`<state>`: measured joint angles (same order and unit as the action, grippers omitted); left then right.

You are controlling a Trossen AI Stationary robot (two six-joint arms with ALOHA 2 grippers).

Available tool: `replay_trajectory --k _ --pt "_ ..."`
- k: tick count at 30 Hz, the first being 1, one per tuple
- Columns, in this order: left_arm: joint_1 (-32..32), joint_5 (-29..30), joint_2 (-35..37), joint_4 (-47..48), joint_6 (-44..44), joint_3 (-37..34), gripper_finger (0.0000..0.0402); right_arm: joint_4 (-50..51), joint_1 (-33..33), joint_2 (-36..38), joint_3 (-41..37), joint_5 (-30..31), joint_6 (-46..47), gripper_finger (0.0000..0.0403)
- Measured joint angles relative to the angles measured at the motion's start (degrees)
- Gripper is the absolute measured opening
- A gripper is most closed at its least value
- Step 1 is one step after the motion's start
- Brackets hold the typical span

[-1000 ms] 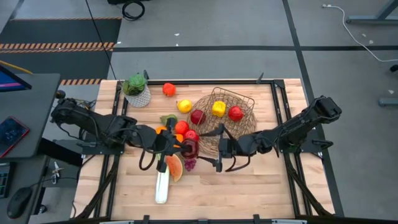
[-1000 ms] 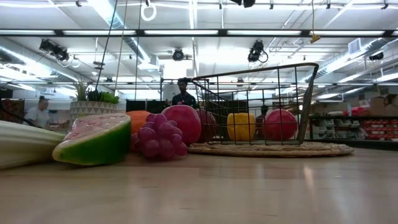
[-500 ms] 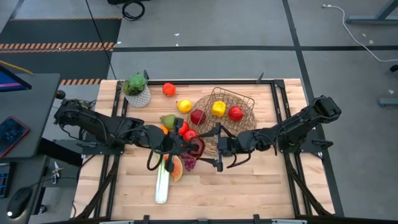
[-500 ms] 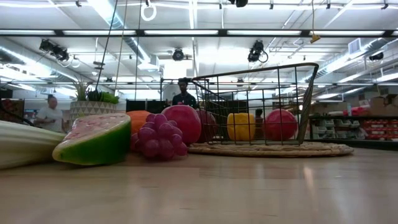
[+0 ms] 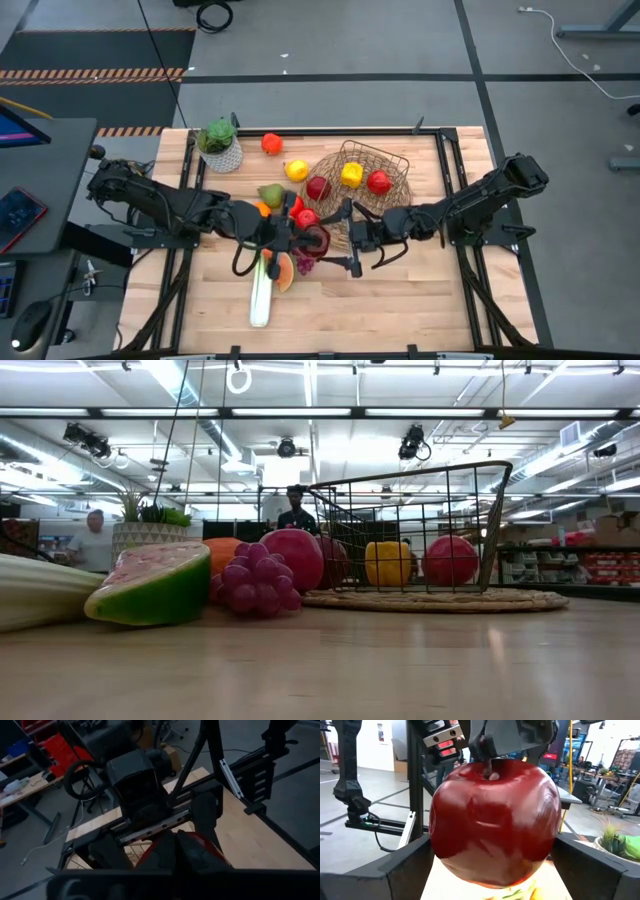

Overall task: Build produce basket
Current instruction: Put the red apple into the gold wire basket

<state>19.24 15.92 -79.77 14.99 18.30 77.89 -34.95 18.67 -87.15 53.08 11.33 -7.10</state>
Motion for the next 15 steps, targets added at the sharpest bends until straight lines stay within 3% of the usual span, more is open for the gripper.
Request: replay_trajectory --k 15 --pt "-0.7 0.4 0.0 -1.4 2.6 0.0 0.0002 -1.0 -1.4 0.0 0.0 -6.6 1.2 0.0378"
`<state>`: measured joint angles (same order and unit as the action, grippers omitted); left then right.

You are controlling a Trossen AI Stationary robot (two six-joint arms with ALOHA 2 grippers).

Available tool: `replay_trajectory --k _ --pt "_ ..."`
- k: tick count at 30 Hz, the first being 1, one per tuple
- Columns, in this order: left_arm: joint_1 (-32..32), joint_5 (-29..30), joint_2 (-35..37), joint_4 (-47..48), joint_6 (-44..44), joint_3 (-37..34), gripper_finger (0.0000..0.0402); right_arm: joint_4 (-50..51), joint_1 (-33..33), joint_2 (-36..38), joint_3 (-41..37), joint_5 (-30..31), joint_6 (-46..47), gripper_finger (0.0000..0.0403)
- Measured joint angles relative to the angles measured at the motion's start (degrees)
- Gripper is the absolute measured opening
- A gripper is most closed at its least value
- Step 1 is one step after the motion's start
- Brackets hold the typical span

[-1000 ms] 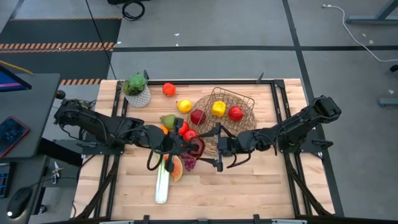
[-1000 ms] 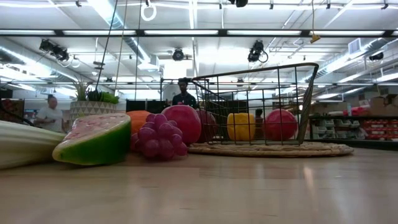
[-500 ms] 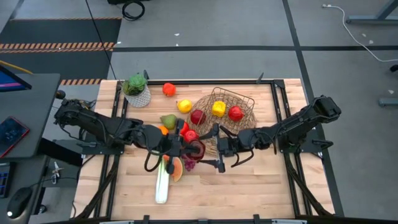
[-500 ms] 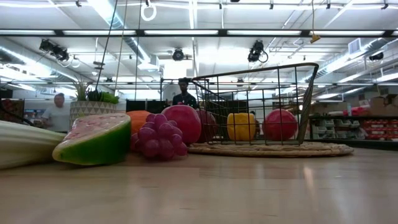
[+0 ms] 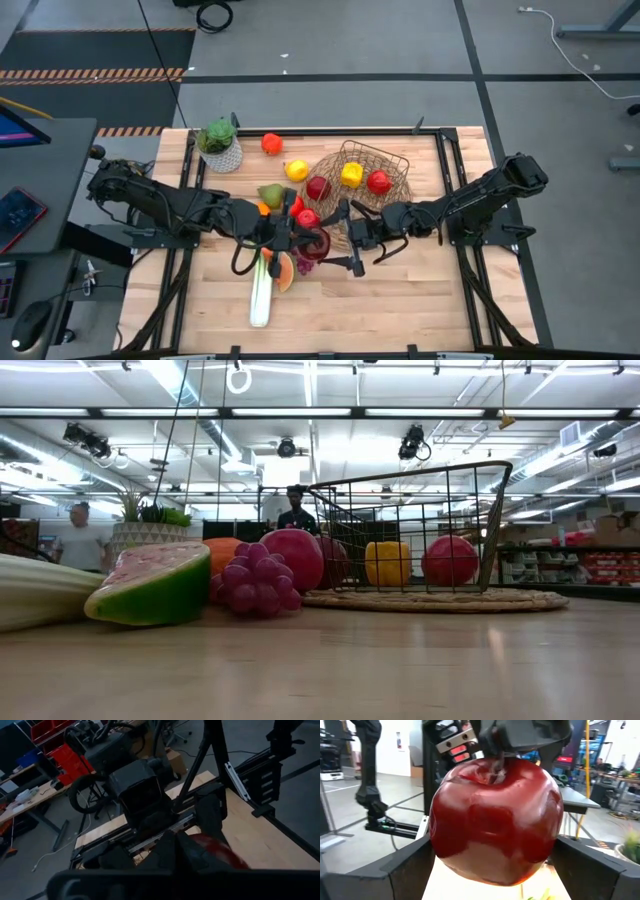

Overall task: Build produce basket
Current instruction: Put the red apple into the gold wire basket

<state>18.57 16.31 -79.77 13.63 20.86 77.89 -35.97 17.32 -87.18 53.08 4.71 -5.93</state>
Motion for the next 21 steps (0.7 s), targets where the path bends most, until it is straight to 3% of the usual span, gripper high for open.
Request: replay_trajectory --k 16,21 --pt "-1.2 1.8 -0.1 1.8 0.6 -0.1 0.0007 -2.0 0.3 0.1 0.2 -0.2 -1.4 0.0353" --pt "-0.4 7.9 1.5 2.5 -0.8 -0.2 0.0037 -1.3 0.2 0.1 0.2 0.2 -0.9 0.0352"
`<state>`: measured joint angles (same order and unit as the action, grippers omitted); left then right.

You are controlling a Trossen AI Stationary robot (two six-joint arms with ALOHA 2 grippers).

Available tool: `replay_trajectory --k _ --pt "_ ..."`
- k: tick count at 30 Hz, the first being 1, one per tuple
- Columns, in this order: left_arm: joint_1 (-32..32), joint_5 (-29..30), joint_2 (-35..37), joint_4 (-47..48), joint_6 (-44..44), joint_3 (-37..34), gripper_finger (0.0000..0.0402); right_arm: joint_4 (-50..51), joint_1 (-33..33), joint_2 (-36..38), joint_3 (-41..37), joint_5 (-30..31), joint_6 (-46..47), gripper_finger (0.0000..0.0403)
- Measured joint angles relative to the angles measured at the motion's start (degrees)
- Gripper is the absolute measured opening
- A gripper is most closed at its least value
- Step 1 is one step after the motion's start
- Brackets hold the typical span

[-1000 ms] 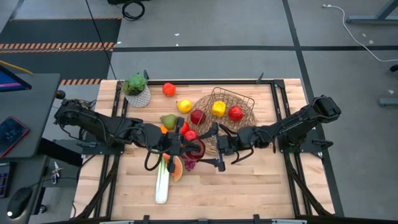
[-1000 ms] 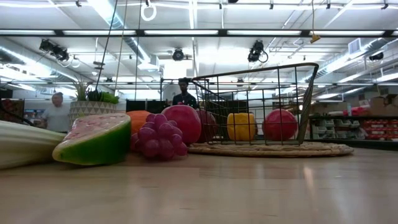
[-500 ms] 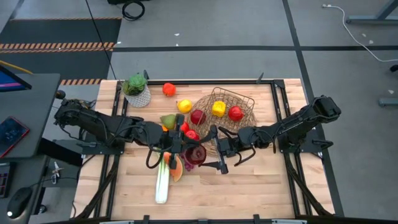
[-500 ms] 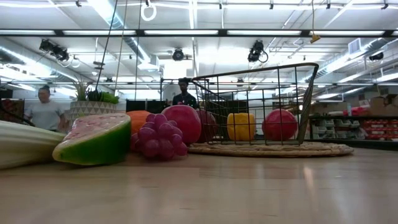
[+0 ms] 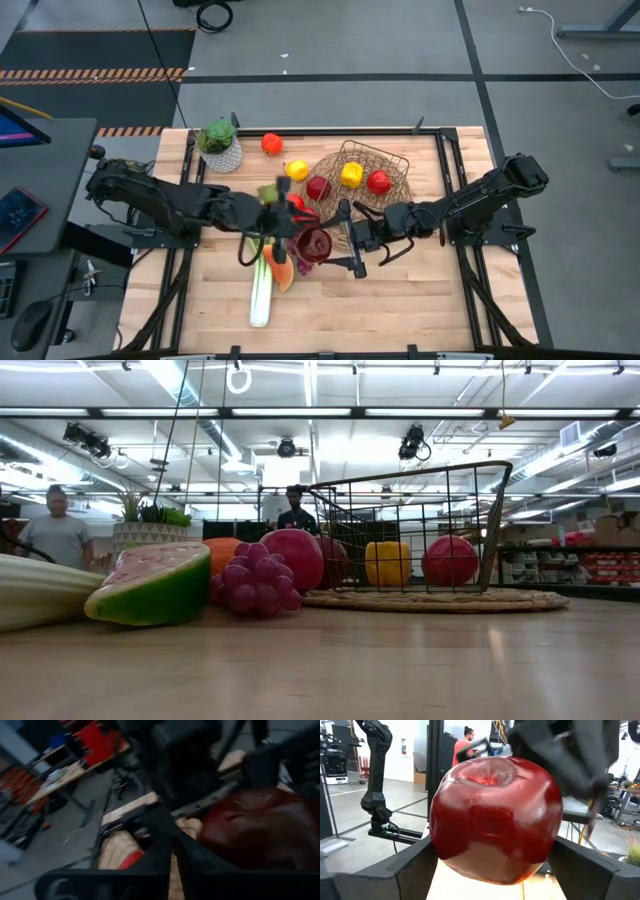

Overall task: Build produce basket
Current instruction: Put the red apple into the gold wire basket

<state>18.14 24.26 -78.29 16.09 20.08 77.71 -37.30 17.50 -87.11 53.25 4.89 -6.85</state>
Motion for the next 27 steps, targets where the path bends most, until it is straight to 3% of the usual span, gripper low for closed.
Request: replay_trajectory --k 4,11,15,19,27 --pt "0.1 1.2 2.2 -0.7 -2.3 0.1 0.0081 0.9 -0.1 0.0 0.0 0.0 0.6 0.0351" --pt "2.1 1.3 2.9 -0.7 -3.0 0.1 0.0194 2.0 -0.4 0.0 0.0 0.3 1.1 0.0354" --pt "2.9 1.2 3.1 0.4 -2.9 0.1 0.0239 6.8 -0.3 0.0 0.0 4.5 1.3 0.0355" --pt "3.1 1.5 3.9 1.9 -3.4 0.1 0.0253 11.2 -0.4 0.0 0.0 7.5 3.2 0.0355" --pt "3.3 1.7 4.2 5.0 -5.8 0.1 0.0237 13.7 -0.4 1.0 -0.1 9.2 3.8 0.0356"
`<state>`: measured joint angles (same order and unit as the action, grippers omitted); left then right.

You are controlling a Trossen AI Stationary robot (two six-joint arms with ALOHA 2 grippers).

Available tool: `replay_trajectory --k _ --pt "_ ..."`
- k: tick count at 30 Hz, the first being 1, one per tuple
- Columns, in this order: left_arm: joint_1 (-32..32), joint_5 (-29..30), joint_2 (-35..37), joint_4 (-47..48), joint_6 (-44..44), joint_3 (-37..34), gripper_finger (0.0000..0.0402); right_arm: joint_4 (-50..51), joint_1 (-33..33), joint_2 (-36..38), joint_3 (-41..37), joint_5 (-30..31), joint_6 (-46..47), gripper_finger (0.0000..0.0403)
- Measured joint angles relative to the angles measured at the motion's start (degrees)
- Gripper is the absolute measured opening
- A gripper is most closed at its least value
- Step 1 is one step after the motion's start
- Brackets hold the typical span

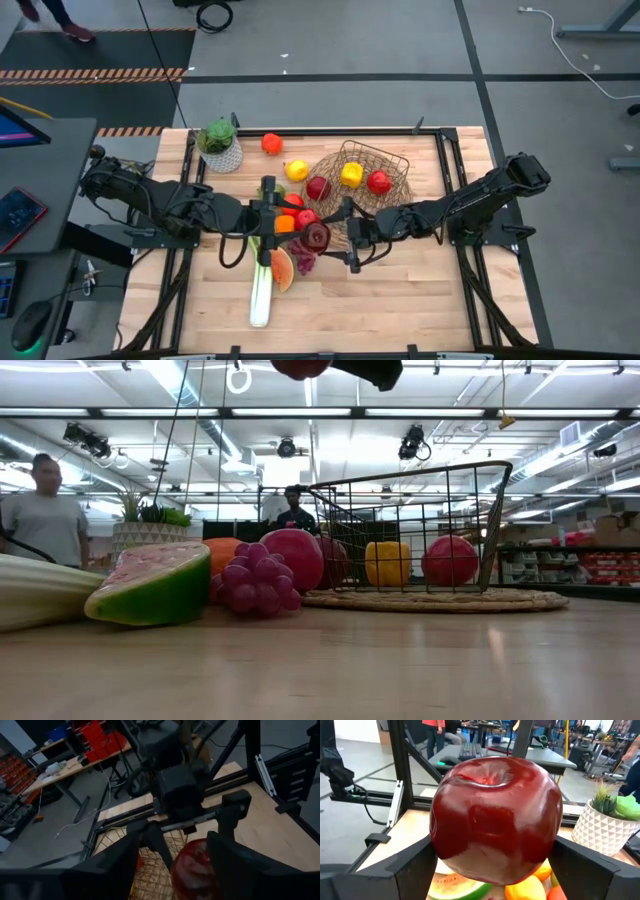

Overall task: Build produce basket
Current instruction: Put the red apple into the gold wire basket

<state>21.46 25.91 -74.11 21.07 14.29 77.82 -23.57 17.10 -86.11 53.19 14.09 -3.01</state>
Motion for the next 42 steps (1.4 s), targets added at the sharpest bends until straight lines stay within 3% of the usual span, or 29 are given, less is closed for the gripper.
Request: replay_trajectory --k 38,42 --pt "0.0 0.0 0.0 1.9 -1.0 0.0 0.0231 0.6 -0.1 0.0 0.0 0.0 0.5 0.0356" --pt "0.0 -3.9 0.0 6.9 -3.6 0.0 0.0231 1.7 -0.1 0.0 0.0 -0.1 1.0 0.0356"
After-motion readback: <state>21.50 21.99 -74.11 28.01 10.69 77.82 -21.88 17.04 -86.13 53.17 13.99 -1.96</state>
